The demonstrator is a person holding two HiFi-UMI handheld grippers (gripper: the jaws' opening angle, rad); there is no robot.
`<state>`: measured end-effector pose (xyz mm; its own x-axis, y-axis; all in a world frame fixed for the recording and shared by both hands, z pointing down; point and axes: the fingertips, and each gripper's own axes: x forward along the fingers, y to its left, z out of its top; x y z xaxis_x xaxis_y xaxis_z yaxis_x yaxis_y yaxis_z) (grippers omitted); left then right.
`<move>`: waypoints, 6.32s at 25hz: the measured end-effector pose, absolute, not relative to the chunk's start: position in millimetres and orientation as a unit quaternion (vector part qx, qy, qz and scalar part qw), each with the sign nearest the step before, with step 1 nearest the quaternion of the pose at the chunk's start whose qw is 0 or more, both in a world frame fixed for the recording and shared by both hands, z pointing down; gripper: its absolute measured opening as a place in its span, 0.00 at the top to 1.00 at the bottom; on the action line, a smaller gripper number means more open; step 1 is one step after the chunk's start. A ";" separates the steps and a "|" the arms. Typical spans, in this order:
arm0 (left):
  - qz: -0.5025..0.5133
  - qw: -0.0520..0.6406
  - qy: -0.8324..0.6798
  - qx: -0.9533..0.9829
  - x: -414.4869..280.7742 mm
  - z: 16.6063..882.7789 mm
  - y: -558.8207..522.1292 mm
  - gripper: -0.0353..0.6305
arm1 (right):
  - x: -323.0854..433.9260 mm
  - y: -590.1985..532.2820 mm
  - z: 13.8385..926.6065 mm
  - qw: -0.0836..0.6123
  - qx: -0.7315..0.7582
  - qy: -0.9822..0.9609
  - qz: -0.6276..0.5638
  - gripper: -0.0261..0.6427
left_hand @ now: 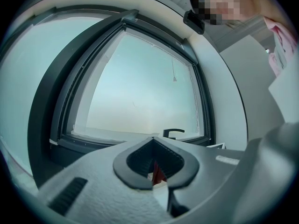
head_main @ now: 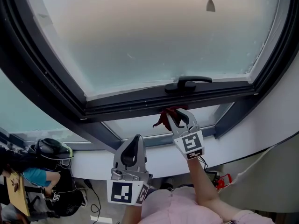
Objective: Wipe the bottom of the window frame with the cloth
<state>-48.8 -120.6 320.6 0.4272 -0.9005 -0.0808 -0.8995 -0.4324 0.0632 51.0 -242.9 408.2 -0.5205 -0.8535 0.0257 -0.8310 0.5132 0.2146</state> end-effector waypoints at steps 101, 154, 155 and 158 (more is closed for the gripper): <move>-0.066 -0.045 -0.579 0.811 -20.5 298.4 -122.9 0.96 | 192.5 -288.1 338.8 0.083 0.554 -0.828 -0.004 0.84; -0.069 -0.051 -0.555 0.827 33.0 296.4 -130.1 0.96 | 303.8 -301.1 339.4 0.088 0.609 -0.788 0.012 0.84; -0.069 -0.051 -0.555 0.827 33.0 296.6 -130.4 0.96 | 306.8 -301.6 339.5 0.087 0.611 -0.787 0.012 0.84; -0.068 -0.051 -0.554 0.828 34.2 296.5 -130.7 0.96 | 316.6 -302.4 339.7 0.086 0.618 -0.781 0.015 0.84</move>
